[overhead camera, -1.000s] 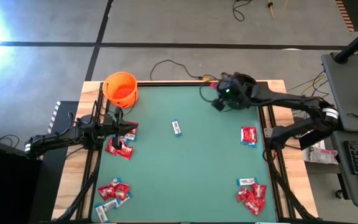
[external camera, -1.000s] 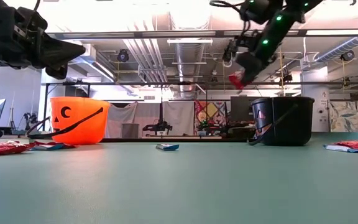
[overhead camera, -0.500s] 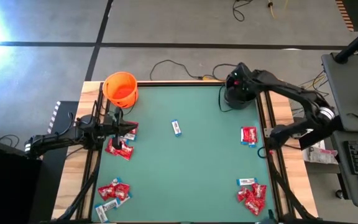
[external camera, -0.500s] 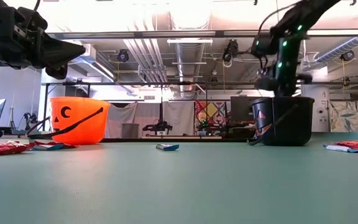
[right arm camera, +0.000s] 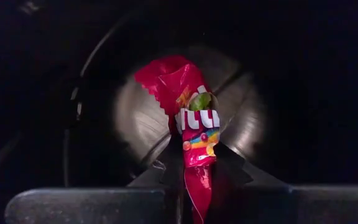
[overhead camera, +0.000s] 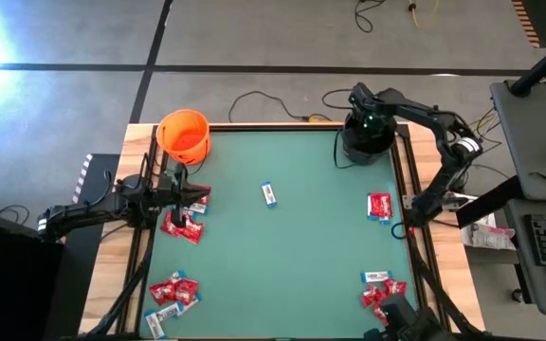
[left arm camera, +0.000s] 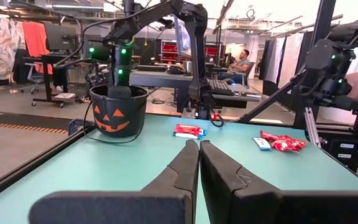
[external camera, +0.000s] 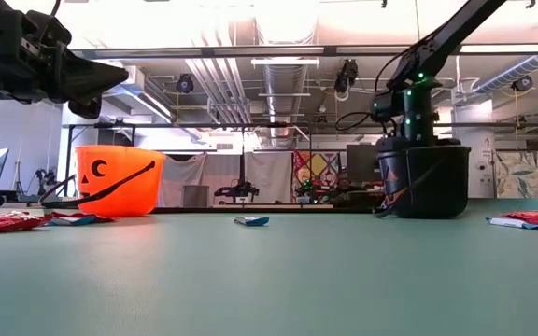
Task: Sort candy by brand, put in halloween buckets
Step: Put the red candy into the black bucket
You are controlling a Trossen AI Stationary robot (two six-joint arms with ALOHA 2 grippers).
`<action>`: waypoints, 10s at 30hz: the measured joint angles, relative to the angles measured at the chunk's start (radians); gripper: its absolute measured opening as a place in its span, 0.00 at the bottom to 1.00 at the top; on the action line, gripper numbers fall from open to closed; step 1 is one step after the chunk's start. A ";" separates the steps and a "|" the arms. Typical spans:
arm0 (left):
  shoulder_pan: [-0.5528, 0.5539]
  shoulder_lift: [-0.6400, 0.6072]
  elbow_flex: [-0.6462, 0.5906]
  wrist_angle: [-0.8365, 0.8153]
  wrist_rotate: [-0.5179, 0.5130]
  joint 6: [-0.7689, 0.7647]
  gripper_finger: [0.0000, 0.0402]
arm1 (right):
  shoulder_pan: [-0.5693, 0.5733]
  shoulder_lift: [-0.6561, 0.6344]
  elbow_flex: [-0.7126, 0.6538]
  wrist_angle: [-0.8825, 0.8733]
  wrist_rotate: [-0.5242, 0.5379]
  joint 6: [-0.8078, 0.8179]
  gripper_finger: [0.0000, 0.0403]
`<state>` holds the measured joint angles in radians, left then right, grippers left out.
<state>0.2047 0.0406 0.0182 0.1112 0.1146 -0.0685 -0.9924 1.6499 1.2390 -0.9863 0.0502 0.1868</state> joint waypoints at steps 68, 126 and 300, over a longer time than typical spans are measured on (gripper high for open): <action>0.000 0.000 0.000 0.000 0.000 0.000 0.00 | 0.625 -0.345 -0.567 -0.130 0.041 0.827 0.59; 0.000 0.000 0.000 0.000 0.000 0.000 0.00 | 0.082 -0.033 0.106 -0.145 0.204 0.332 0.05; 0.000 0.000 0.000 0.000 0.000 0.000 0.00 | 1.858 -0.100 -0.371 0.161 -0.280 2.020 0.66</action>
<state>0.2047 0.0409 0.0182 0.1112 0.1146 -0.0685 0.8658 1.5497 0.8683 -0.8253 -0.2299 2.2067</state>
